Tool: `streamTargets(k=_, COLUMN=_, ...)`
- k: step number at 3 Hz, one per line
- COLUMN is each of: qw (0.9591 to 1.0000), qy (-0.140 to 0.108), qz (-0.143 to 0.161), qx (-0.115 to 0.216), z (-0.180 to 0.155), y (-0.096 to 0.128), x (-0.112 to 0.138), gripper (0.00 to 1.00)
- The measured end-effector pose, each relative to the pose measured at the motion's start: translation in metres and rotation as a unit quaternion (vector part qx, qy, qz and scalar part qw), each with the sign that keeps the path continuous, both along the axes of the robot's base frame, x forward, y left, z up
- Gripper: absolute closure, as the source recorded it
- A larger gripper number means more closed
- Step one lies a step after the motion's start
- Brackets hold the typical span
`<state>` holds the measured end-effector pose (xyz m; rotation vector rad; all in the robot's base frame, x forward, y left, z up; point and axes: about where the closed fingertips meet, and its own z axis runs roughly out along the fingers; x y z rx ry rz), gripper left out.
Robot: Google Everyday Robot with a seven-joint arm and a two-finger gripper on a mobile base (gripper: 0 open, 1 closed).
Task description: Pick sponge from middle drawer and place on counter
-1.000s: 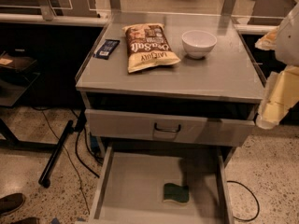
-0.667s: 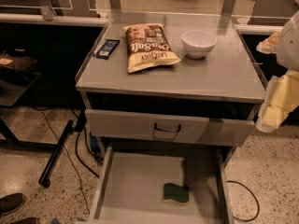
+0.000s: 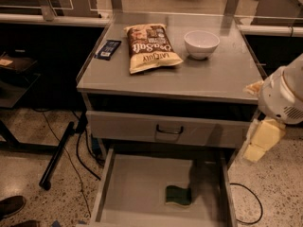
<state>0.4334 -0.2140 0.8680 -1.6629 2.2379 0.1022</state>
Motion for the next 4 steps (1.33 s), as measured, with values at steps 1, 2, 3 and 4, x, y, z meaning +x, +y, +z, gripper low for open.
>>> streamTargets(k=1, qw=0.9990, qy=0.039, qz=-0.009, qx=0.021, z=-0.049, y=0.002, x=-0.005, gripper=0.00)
streamTargets(k=2, qw=0.9989, qy=0.042, qz=-0.008, qx=0.021, z=-0.052, y=0.002, x=-0.005, gripper=0.00)
streamTargets(k=3, qw=0.9969, qy=0.058, qz=-0.014, qx=0.050, z=-0.071, y=-0.001, x=-0.012, gripper=0.00)
streamTargets(k=4, qw=0.9897, qy=0.097, qz=-0.039, qx=0.097, z=-0.125, y=-0.008, x=-0.022, gripper=0.00)
